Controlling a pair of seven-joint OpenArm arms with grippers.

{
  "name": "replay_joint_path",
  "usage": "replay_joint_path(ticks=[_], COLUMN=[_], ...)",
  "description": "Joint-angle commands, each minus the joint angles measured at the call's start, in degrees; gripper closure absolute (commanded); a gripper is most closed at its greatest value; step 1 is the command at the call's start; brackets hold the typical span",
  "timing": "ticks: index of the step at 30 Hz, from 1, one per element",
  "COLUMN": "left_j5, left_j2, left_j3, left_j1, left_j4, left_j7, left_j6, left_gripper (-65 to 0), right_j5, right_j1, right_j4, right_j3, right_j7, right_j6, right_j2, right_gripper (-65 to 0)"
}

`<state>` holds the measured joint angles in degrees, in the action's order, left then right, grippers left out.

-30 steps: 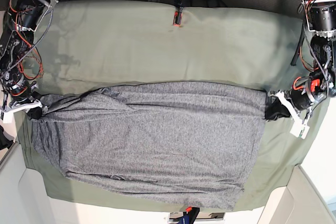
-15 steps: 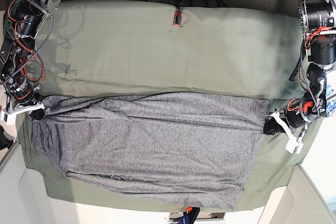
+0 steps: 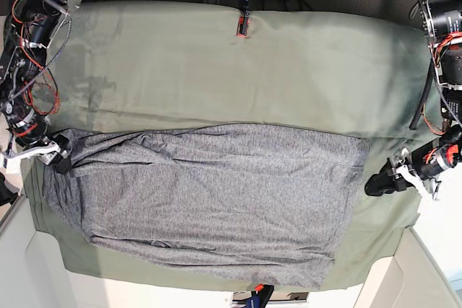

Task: Fold the T-shirt properly
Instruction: 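Regrasp the shirt edge with both grippers and pull it taut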

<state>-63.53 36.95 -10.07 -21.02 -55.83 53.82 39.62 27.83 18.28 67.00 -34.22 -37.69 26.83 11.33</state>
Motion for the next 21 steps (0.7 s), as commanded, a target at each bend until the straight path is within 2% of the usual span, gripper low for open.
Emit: replay_joint_path(ticks=[1,5,11,14,17,21], left_j5=[-1.70,-3.61,-4.61,-4.48,-2.29,2.86], left_j2=[1.53,1.95,1.53,-0.11,-2.36,-5.46], left_j3=[-2.10,-8.20,-9.35,-9.35,-9.35,-9.35], left_j1=[1.22,8.48,17.94,19.61,19.96,19.89], left_j4=[-1.99,-6.23,-11.69,-11.76,-11.76,-11.76], left_j7=[0.74,1.09,0.39,0.02,-0.31,-4.48], left_j6=[0.38,0.38,0.38,0.38,0.38,0.38], left_gripper=[-31.6,-31.6,-31.6,-31.6,-31.6,-31.6], right_j5=[2.32,4.50,6.05,5.25,1.79,0.42], right_j1=[-0.87,-6.05,-10.43,-10.23,-8.33,-5.62], right_j4=[3.10,9.42,10.01,8.72,6.23,1.81], right_j3=[-1.38,-5.25,-5.95,-5.84,-5.60,-5.25], right_j7=[0.22,-1.46,-0.24,1.75,3.23,4.20], right_j6=[0.44,0.44,0.42,0.31,-1.64,-2.19], right_j2=[1.14,0.68,-0.15,-1.40,-2.43,-2.49], right_gripper=[-34.5,-34.4,-34.5,-34.5,-34.5,-34.5])
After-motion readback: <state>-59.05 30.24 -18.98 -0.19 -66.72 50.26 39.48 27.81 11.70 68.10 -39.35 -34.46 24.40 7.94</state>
